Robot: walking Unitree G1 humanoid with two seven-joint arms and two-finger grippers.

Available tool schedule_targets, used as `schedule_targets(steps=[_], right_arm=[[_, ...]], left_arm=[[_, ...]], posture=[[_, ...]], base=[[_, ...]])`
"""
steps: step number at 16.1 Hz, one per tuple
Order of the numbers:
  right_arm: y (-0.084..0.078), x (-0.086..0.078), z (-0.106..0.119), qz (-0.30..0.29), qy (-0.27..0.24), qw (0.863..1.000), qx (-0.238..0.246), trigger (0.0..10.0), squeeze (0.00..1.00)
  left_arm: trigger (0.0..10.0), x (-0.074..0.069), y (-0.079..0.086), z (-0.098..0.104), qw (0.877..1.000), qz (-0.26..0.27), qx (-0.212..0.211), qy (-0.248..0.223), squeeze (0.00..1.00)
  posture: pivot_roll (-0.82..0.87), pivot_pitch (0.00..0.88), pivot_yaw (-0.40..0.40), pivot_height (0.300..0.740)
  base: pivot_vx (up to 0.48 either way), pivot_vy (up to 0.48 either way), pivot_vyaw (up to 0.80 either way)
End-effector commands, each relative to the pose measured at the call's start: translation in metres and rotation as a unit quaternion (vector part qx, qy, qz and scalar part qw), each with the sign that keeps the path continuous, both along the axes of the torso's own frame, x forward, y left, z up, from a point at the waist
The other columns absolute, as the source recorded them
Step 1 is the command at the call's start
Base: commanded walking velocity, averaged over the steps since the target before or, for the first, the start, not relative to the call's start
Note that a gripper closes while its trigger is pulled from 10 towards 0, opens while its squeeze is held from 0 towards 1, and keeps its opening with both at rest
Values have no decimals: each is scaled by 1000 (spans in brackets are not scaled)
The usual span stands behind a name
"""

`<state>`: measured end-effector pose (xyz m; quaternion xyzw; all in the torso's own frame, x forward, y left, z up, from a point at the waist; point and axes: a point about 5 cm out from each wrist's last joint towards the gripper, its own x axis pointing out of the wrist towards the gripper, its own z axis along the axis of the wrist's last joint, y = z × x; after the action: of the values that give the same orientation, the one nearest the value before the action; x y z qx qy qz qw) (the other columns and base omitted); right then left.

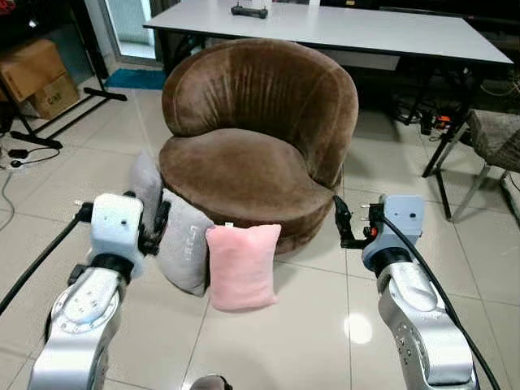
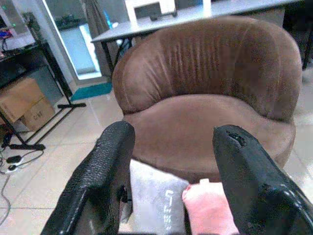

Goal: Move the pillow to the sofa from floor

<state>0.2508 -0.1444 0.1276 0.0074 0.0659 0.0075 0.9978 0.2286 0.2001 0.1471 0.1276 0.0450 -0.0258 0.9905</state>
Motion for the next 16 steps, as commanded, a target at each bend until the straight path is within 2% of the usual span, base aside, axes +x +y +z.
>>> schedule_targets(steps=[1,2,3,6,7,9,15,16], right_arm=[[2,-2,-1,13,-1,1000,-4,10000,0],[2,-3,-1,17,-1,1000,-11,10000,0],[4,-3,-4,25,12,1000,7,10000,0],[4,-1,-2,12,3,1000,7,10000,0],[5,-1,-2,9,13,999,39,10000,0],[3,-1,-2,4,12,999,29,10000,0],[3,-1,-3,-2,23,999,42,10000,0],[3,-1,-1,-4,16,999,28,10000,0]], left_arm=[[10000,1,-1,-1,1000,-6,1,-1,0],[10000,1,-2,-1,1000,-7,0,-2,0],[10000,1,-2,0,1000,-8,0,-4,0],[10000,2,-4,-1,1000,-10,-1,-1,0],[10000,1,-4,-1,1000,-12,-2,-3,0],[10000,2,-5,-1,1000,-13,-4,-2,0],[10000,3,-5,-1,1000,-14,-10,0,0],[10000,3,-6,-1,1000,-17,-11,1,0]], posture=[[50,0,-15,740],[53,0,-17,740],[53,0,-17,740],[56,0,-18,740],[52,0,-11,740],[52,0,-11,740],[53,0,-9,740],[53,0,-6,740]], base=[[0,0,0],[0,0,0],[0,0,0],[256,0,800],[255,0,0],[264,0,0],[322,0,0],[326,0,0]])
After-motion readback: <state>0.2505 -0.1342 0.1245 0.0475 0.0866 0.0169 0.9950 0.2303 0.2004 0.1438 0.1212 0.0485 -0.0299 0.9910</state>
